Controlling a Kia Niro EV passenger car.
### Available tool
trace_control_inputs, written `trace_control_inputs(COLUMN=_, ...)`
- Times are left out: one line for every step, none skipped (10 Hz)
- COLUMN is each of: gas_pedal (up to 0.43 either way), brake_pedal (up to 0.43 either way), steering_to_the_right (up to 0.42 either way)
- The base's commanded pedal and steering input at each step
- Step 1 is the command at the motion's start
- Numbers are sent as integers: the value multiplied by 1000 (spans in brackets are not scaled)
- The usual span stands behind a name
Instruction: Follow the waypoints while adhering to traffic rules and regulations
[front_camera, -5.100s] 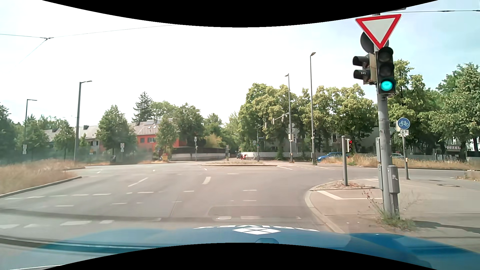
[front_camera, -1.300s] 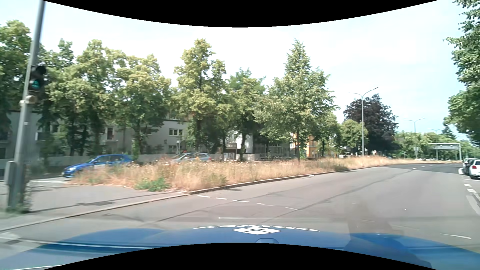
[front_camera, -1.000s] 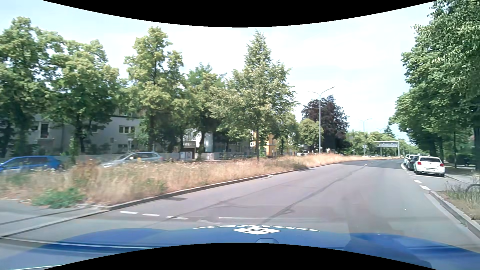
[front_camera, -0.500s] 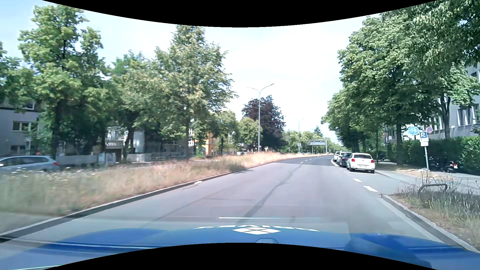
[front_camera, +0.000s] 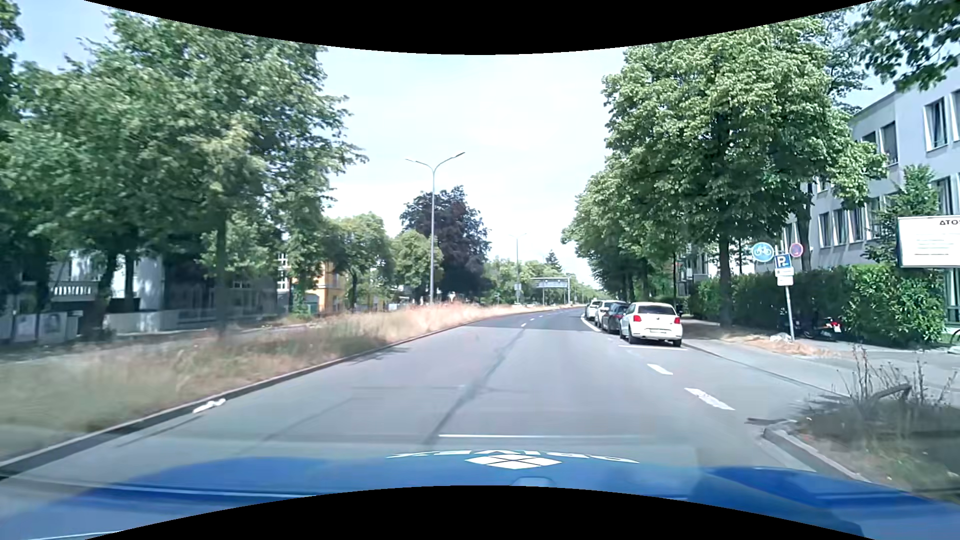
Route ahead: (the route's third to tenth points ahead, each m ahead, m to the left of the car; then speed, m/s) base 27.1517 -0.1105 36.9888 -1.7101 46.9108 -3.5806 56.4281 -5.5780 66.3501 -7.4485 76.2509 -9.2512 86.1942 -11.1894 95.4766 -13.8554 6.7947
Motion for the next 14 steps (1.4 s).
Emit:
trace_control_inputs(gas_pedal=287, brake_pedal=0, steering_to_the_right=108)
trace_control_inputs(gas_pedal=287, brake_pedal=0, steering_to_the_right=81)
trace_control_inputs(gas_pedal=299, brake_pedal=0, steering_to_the_right=57)
trace_control_inputs(gas_pedal=299, brake_pedal=0, steering_to_the_right=39)
trace_control_inputs(gas_pedal=311, brake_pedal=0, steering_to_the_right=28)
trace_control_inputs(gas_pedal=319, brake_pedal=0, steering_to_the_right=21)
trace_control_inputs(gas_pedal=339, brake_pedal=0, steering_to_the_right=14)
trace_control_inputs(gas_pedal=350, brake_pedal=0, steering_to_the_right=12)
trace_control_inputs(gas_pedal=350, brake_pedal=0, steering_to_the_right=10)
trace_control_inputs(gas_pedal=350, brake_pedal=0, steering_to_the_right=10)
trace_control_inputs(gas_pedal=350, brake_pedal=0, steering_to_the_right=10)
trace_control_inputs(gas_pedal=350, brake_pedal=0, steering_to_the_right=10)
trace_control_inputs(gas_pedal=370, brake_pedal=0, steering_to_the_right=9)
trace_control_inputs(gas_pedal=398, brake_pedal=0, steering_to_the_right=8)
